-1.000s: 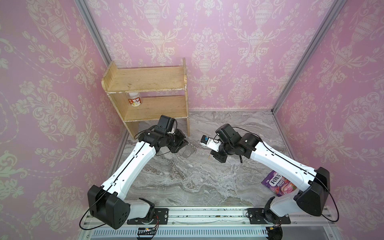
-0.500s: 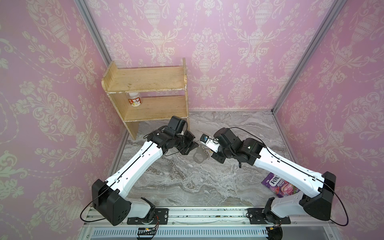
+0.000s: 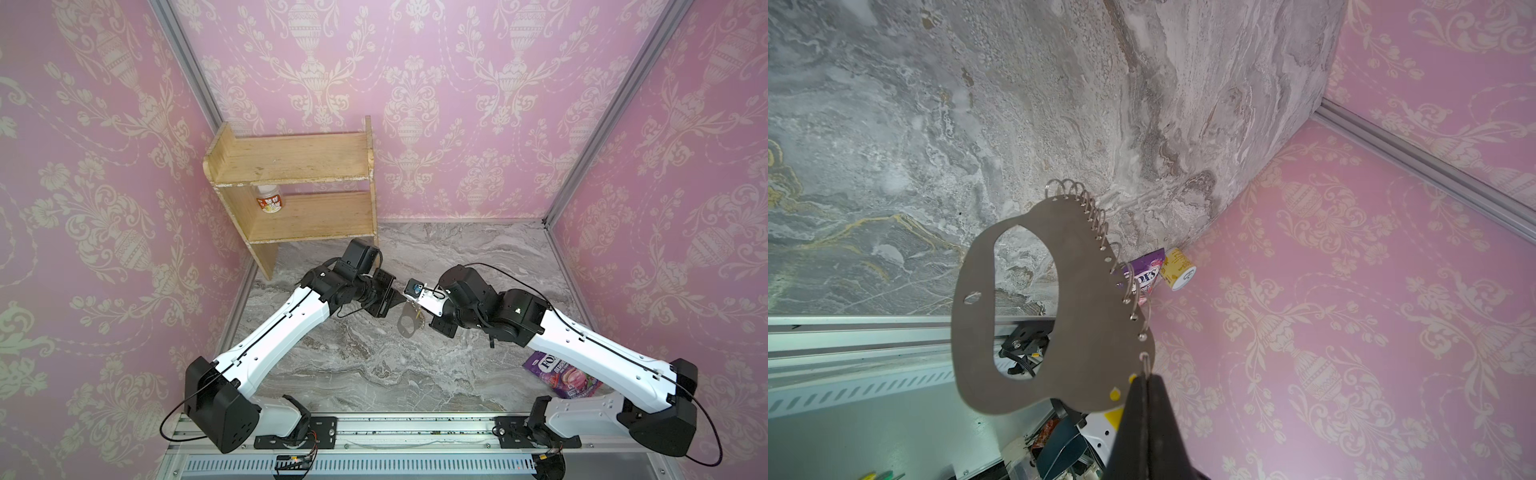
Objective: Put the keys on the keyring
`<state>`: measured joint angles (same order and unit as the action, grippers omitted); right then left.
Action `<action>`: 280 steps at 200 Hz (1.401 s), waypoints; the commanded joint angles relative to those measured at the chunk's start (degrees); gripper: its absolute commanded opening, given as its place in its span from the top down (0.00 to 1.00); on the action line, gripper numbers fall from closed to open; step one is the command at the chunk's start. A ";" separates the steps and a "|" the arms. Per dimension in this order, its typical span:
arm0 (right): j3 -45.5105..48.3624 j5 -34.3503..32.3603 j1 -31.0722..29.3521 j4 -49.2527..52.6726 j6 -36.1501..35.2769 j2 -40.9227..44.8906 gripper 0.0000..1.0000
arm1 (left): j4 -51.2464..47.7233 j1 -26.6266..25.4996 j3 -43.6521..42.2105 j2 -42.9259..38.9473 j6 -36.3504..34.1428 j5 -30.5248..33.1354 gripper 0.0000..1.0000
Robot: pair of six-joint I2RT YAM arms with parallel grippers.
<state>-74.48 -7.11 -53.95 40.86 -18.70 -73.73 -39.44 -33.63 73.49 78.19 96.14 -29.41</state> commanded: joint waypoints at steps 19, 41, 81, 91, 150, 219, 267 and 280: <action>0.91 -2.17 -0.89 1.03 -3.78 0.09 1.00 | -0.86 -0.74 -0.63 -1.99 3.88 -2.14 1.00; 0.99 -2.73 -0.98 0.78 -4.10 -0.07 1.00 | -2.54 -1.00 0.22 -1.82 3.20 -2.11 1.00; 0.95 -2.97 -1.07 -0.18 -4.75 -0.73 1.00 | -1.60 -1.79 -0.28 -1.73 3.97 -2.21 1.00; 1.43 -3.17 -1.07 -0.83 -5.09 -0.62 1.00 | -1.00 -1.88 -0.22 -1.65 3.88 -2.33 1.00; 2.01 -3.80 -1.24 -1.83 -7.21 -0.56 1.00 | -0.45 -2.23 -0.11 -1.29 3.46 -3.29 1.00; 4.60 -3.76 -2.04 -4.51 -9.60 1.79 1.00 | 0.13 -2.30 -0.58 -1.27 3.25 -3.81 1.00; 4.91 -3.66 -2.12 -5.52 -9.94 3.37 1.00 | 0.41 -2.31 -0.94 -1.20 3.18 -3.83 1.00; 4.96 -3.22 -2.12 -5.53 -10.17 3.60 1.00 | 0.60 -2.32 -0.90 -1.11 3.13 -3.90 1.00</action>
<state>-70.48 -10.50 -55.66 36.58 -27.81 -72.05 -39.86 -35.51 73.10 77.71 98.96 -31.83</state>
